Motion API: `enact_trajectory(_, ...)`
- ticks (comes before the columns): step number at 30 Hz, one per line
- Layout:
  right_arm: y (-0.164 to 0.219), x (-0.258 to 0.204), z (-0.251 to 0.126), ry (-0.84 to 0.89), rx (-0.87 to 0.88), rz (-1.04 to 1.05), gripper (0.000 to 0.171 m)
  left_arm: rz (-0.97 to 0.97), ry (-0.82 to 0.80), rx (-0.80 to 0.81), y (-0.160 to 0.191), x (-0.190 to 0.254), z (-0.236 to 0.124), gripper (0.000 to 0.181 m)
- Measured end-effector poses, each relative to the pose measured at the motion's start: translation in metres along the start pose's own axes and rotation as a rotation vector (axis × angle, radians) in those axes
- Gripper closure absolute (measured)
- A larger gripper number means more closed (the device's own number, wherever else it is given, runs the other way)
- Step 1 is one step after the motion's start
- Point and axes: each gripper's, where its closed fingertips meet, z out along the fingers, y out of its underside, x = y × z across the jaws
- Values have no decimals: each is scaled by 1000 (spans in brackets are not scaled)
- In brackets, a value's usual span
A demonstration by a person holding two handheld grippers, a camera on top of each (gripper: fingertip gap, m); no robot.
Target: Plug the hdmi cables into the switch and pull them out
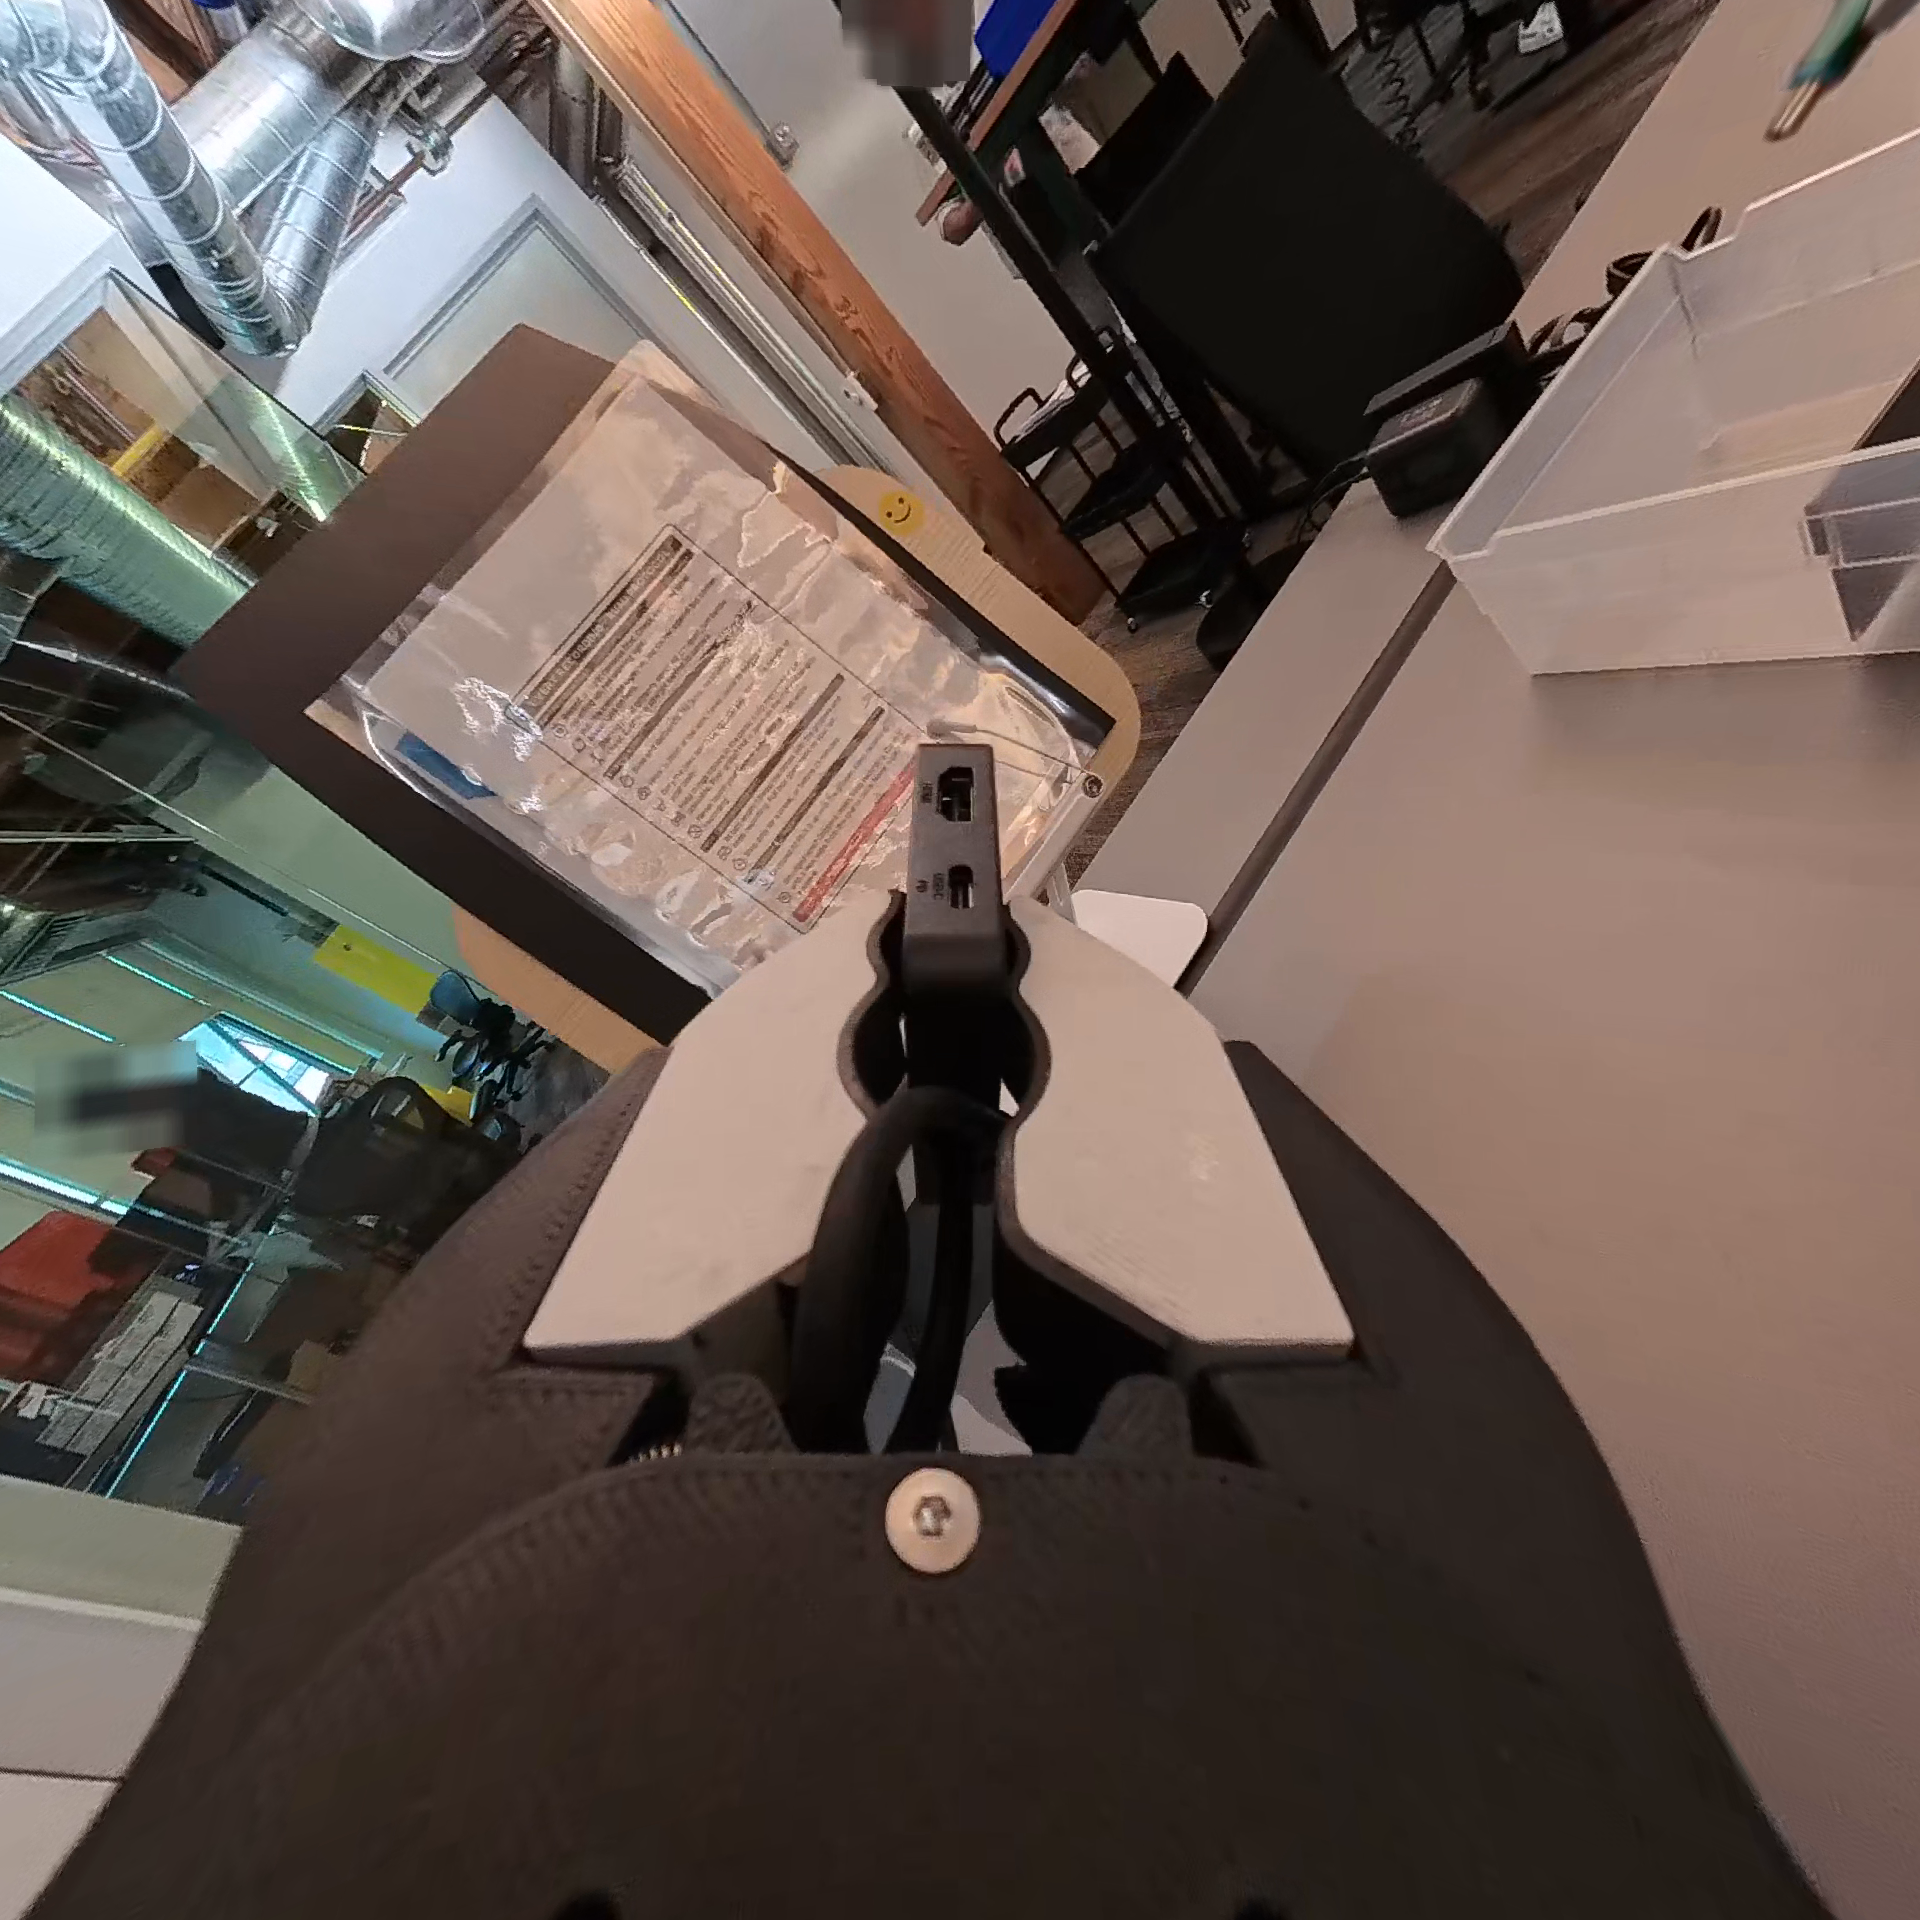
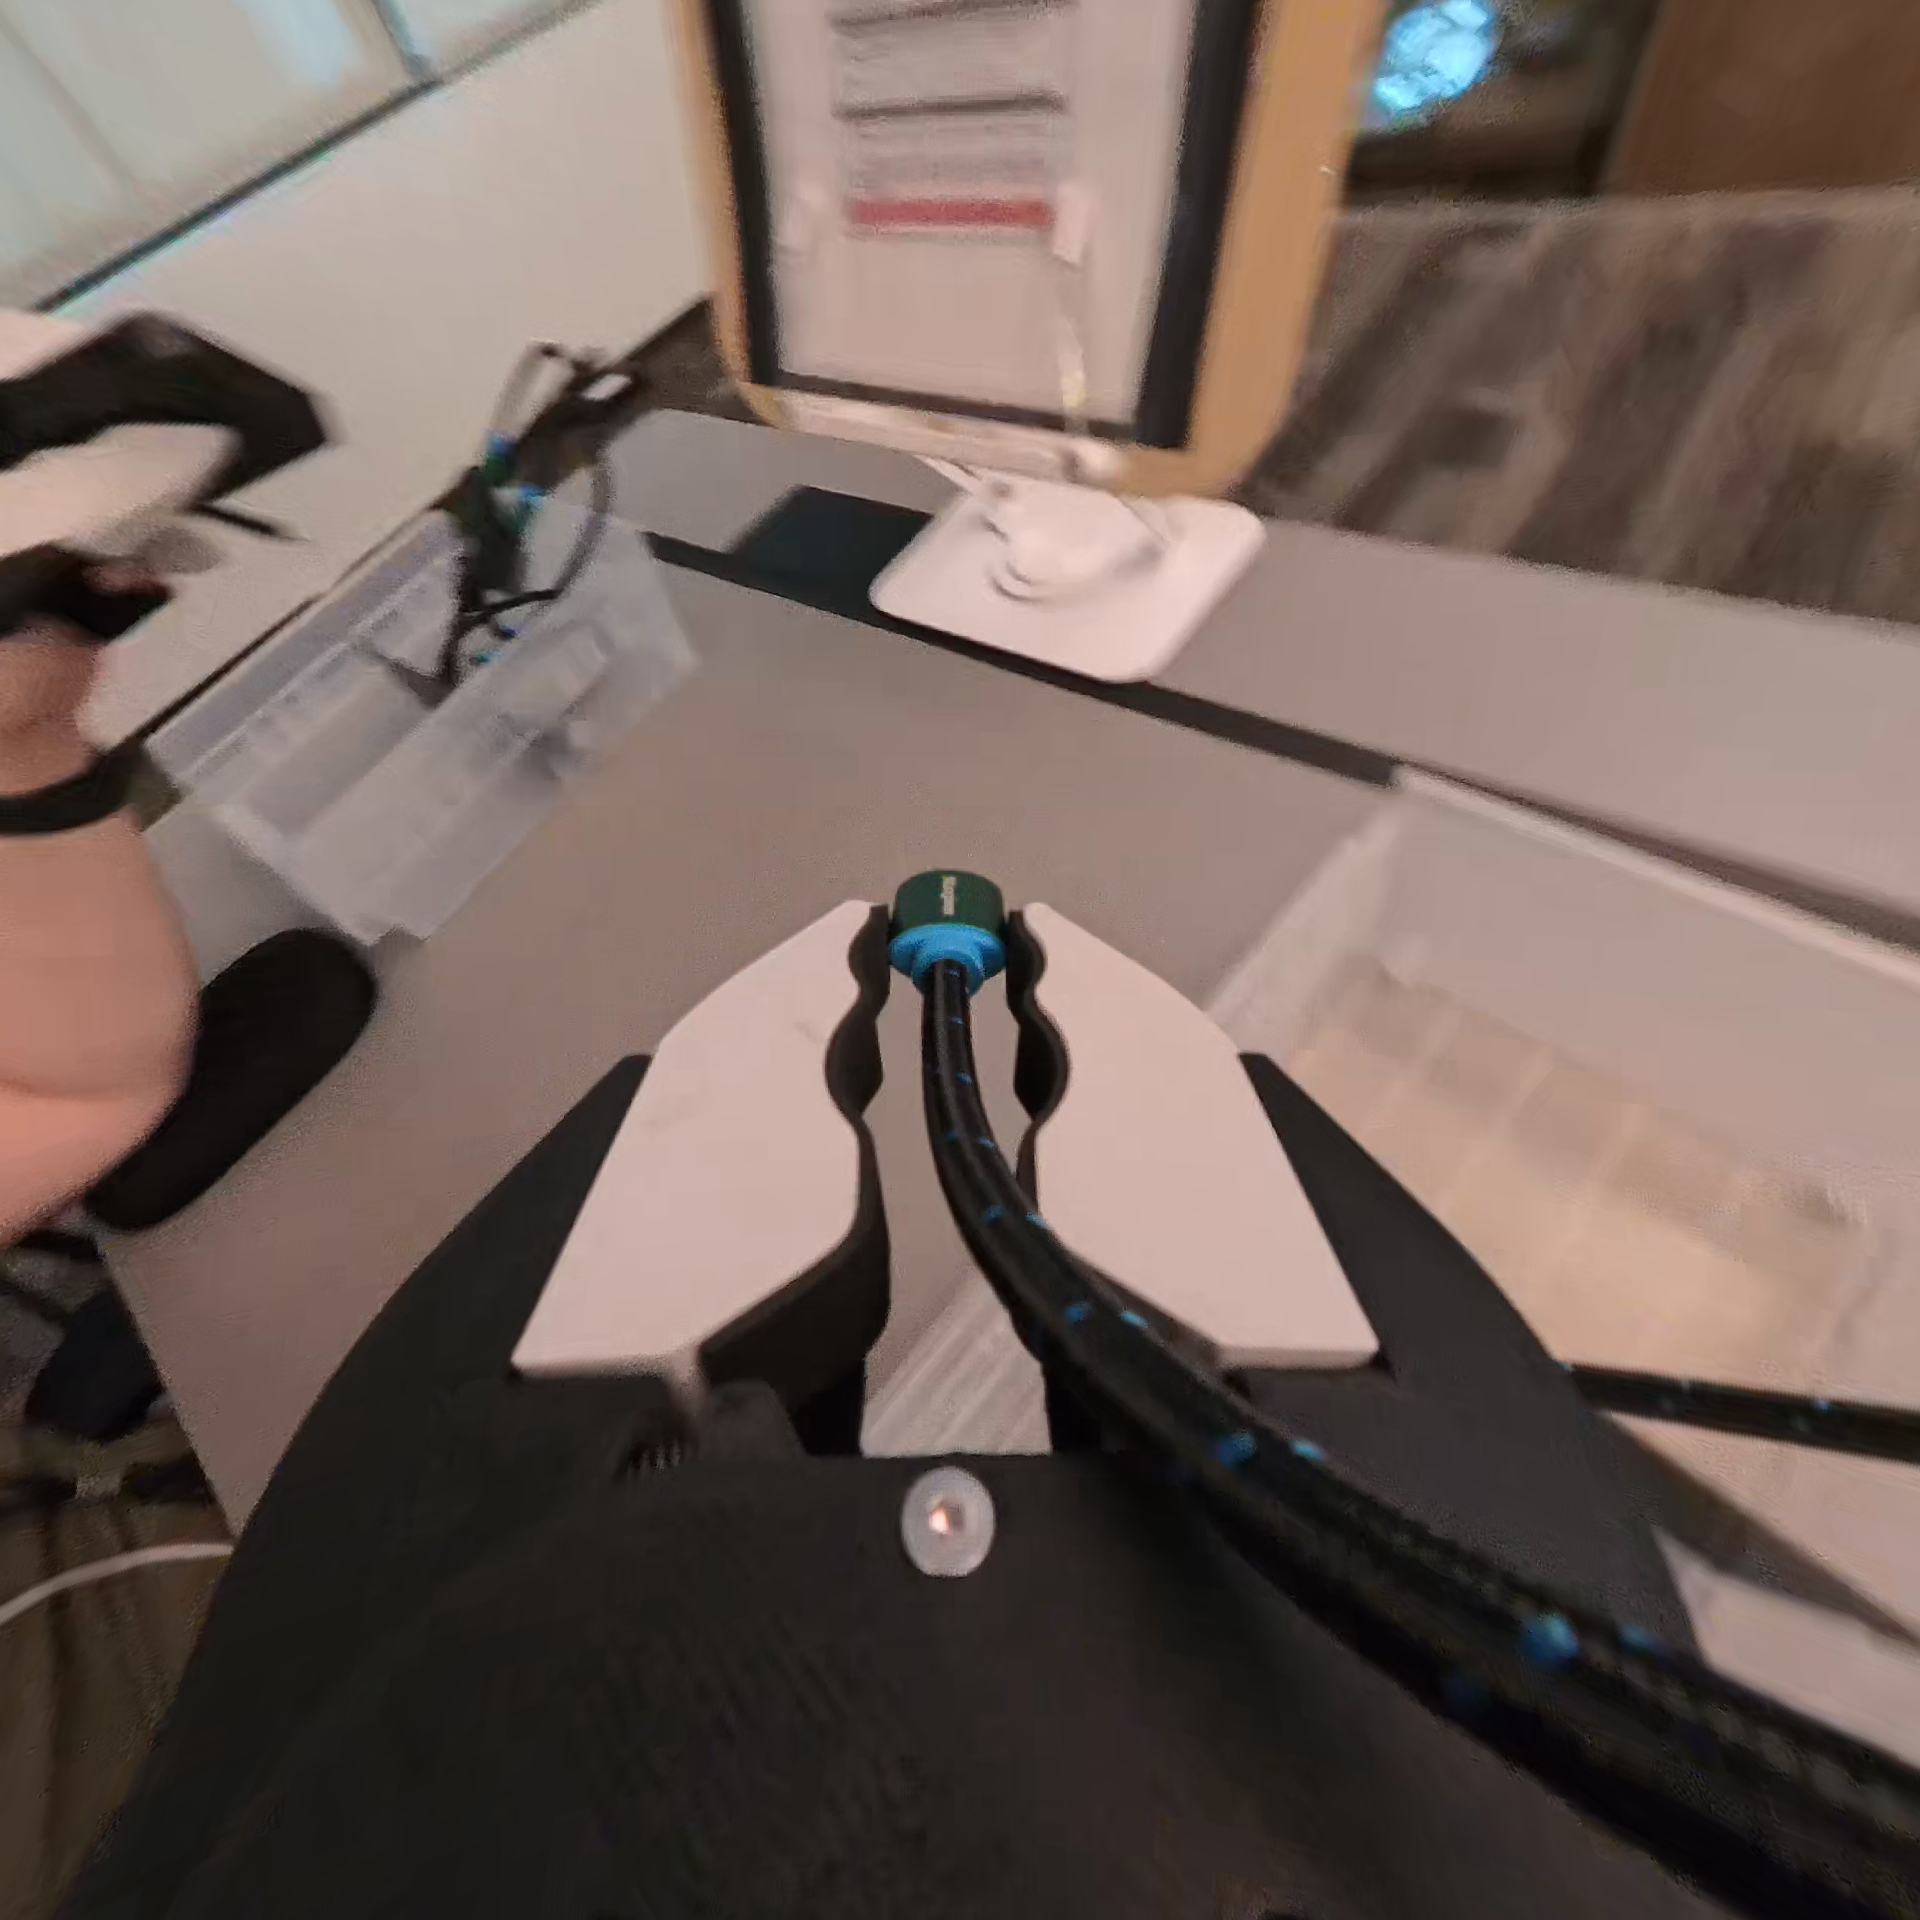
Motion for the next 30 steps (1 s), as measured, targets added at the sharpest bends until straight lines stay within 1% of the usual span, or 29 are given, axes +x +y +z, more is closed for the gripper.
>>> enact_trajectory(3,27,45,5,115,-20,214,150,16,-2,-13,1,1,1,166)
enact_trajectory(6,48,60,18,111,-22,340,149,23,-8,-18,0,1,2,166)
enact_trajectory(8,63,69,23,156,-20,404,149,21,-3,-17,-1,2,4,166)
enact_trajectory(11,83,71,24,201,35,460,150,33,-6,-29,0,4,5,166)
enact_trajectory(16,105,66,15,246,13,493,150,32,4,-27,-2,6,5,166)
enact_trajectory(19,123,69,18,234,-57,541,149,31,5,-22,-4,6,3,166)
enact_trajectory(22,142,72,31,226,-132,573,149,25,16,-9,-7,8,1,166)
enact_trajectory(24,153,76,39,251,-178,582,149,29,24,-9,-9,11,1,166)
enact_trajectory(26,158,77,46,248,-189,595,148,42,28,-17,-8,14,2,166)
enact_trajectory(29,155,74,40,235,-158,602,137,57,32,-26,-7,17,2,166)
enact_trajectory(30,151,75,32,254,-135,597,130,57,33,-27,-7,17,2,166)
